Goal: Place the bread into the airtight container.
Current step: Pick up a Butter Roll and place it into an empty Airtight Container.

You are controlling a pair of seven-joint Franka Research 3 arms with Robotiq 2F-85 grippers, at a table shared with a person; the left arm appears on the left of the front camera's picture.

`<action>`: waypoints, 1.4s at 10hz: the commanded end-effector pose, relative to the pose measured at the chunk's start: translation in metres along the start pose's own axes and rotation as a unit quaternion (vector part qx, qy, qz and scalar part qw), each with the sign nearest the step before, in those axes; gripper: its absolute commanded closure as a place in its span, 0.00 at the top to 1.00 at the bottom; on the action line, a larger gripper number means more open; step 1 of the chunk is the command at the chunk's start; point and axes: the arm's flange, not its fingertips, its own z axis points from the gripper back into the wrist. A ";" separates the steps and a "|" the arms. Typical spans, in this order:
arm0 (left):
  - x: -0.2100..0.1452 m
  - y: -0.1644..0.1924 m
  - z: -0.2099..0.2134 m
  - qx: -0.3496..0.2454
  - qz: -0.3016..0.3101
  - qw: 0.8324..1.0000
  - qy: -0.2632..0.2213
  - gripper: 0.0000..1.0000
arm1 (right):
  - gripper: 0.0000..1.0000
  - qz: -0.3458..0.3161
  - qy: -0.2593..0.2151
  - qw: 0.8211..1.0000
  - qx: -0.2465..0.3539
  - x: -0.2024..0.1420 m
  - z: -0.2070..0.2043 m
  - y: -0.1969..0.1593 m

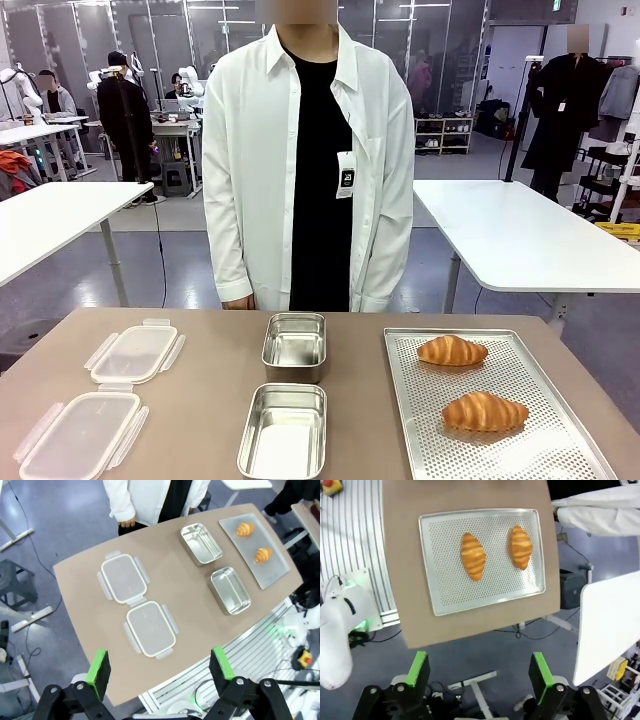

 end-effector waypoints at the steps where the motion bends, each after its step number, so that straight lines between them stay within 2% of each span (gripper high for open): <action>1: 0.002 0.000 0.002 0.001 -0.007 1.000 0.000 1.00 | 1.00 -0.019 0.019 1.000 -0.014 0.014 -0.063 -0.007; 2: 0.002 0.000 0.002 0.001 -0.007 1.000 0.000 1.00 | 1.00 -0.027 0.008 1.000 -0.007 0.022 -0.089 -0.009; 4: 0.002 0.000 0.002 0.001 -0.007 1.000 0.000 1.00 | 1.00 -0.018 0.038 0.999 -0.025 0.031 -0.148 -0.003; 7: 0.002 0.000 0.002 0.001 -0.007 1.000 0.000 1.00 | 1.00 -0.008 0.037 0.999 -0.021 0.032 -0.221 0.002; 10: 0.002 0.000 0.002 0.001 -0.007 1.000 0.000 1.00 | 1.00 -0.003 0.005 1.000 -0.001 0.026 -0.257 0.005; 11: 0.002 0.000 0.002 0.001 -0.007 1.000 0.000 1.00 | 1.00 -0.022 0.009 1.000 0.008 0.026 -0.257 0.004; 12: 0.002 0.000 0.002 0.001 -0.007 1.000 0.000 1.00 | 1.00 -0.047 0.025 0.998 -0.018 0.023 -0.237 -0.001; 13: 0.002 0.000 0.002 0.001 -0.007 1.000 0.000 1.00 | 1.00 -0.006 0.021 1.000 0.004 0.032 -0.250 -0.008; 14: 0.002 0.000 0.002 0.001 -0.007 1.000 0.000 1.00 | 1.00 -0.006 0.021 1.000 0.004 0.032 -0.250 -0.008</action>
